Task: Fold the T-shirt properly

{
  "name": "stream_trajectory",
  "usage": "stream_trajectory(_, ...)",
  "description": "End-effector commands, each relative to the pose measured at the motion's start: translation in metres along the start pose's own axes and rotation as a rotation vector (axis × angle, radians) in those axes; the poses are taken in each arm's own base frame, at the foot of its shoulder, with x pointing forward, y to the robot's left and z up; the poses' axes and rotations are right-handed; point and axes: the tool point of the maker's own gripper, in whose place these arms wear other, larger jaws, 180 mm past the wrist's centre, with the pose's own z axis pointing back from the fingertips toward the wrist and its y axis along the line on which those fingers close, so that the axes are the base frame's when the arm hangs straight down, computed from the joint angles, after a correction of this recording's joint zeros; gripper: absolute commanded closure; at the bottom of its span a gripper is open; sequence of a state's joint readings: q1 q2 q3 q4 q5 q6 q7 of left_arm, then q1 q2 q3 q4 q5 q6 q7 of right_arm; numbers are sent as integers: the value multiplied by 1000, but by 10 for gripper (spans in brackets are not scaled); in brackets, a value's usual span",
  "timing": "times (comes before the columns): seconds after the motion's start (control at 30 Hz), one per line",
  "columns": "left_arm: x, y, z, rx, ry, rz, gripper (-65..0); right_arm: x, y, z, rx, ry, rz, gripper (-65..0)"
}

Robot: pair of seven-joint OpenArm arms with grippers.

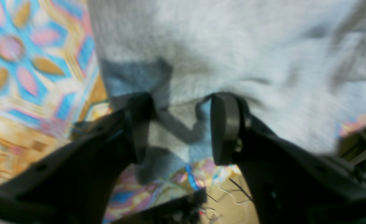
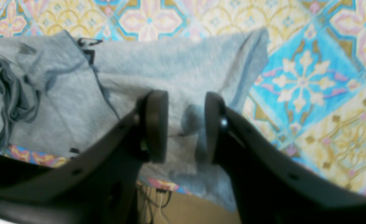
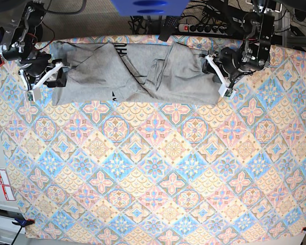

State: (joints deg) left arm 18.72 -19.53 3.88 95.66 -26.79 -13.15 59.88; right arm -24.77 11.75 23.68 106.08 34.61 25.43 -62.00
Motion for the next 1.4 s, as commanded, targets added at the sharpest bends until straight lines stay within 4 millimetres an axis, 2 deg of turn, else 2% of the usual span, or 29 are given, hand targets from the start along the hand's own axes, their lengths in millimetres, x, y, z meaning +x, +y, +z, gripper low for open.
stream_trajectory(0.0,7,-9,-4,-27,-13,-12,-279,6,-5,2,-5,-21,1,-203)
stream_trajectory(0.1,1,-18,-15,-51,29,-32,-279,-5,-18,-2,-18,22,-9,-203)
stream_trajectory(0.23,3,-22,-15,-61,24,-43,-279,-14,-26,-4,-25,55,-16,-216)
stream_trajectory(0.4,17,-29,-5,-66,-21,-72,-279,-15,-29,-5,-28,61,-19,-298)
stream_trajectory(0.77,14,-32,-4,-75,-22,-71,-279,-5,-43,-24,-22,111,-64,-307)
stream_trajectory(0.93,14,-32,-4,-75,-22,-71,-279,-13,-32,-41,23,159,-63,-330)
stream_trajectory(1.03,15,-32,-4,-75,-23,-71,-279,-22,-33,-45,28,189,-69,-378)
stream_trajectory(1.13,15,-32,-4,-75,-23,-71,-279,-30,-36,-47,27,210,-86,-397)
stream_trajectory(1.17,16,-32,-4,-75,-25,-72,-279,-30,-36,-47,28,211,-90,-397)
stream_trajectory(1.27,16,-32,-4,-74,-26,-72,-279,-13,-35,-51,31,178,-84,-397)
stream_trajectory(1.37,17,-32,-4,-74,-28,-73,-279,-11,-39,-51,17,178,-71,-397)
